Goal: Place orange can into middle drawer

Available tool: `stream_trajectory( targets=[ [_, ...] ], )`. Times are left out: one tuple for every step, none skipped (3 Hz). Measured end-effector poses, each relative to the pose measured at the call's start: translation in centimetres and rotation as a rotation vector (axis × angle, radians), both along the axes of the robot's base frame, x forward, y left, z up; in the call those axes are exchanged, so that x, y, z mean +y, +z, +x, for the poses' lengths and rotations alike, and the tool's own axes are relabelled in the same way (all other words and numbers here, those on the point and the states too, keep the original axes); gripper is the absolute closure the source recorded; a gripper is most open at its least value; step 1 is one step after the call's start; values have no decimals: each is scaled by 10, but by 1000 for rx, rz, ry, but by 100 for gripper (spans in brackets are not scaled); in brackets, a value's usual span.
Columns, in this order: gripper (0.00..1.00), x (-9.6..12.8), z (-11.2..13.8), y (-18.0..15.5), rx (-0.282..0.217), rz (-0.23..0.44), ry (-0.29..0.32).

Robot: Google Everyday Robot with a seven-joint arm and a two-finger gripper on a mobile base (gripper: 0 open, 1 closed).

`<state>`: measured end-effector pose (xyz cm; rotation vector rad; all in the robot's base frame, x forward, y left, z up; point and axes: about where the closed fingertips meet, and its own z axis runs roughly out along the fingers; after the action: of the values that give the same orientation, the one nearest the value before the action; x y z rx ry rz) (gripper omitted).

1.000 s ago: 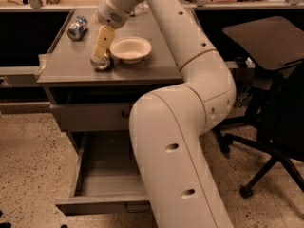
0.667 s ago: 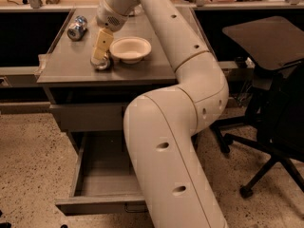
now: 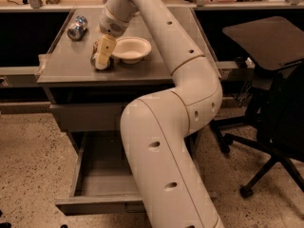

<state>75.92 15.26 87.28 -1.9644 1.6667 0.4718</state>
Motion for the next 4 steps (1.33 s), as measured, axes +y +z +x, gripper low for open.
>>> stream_trajectory(
  targets=[
    [19,-3,4,-7,4,-6,-10],
    [42,-8,5,-12,22,10,-11],
    [66,-13,-7,-8,69,89,25],
    [89,-25,-35,24,97,208,108]
  ],
)
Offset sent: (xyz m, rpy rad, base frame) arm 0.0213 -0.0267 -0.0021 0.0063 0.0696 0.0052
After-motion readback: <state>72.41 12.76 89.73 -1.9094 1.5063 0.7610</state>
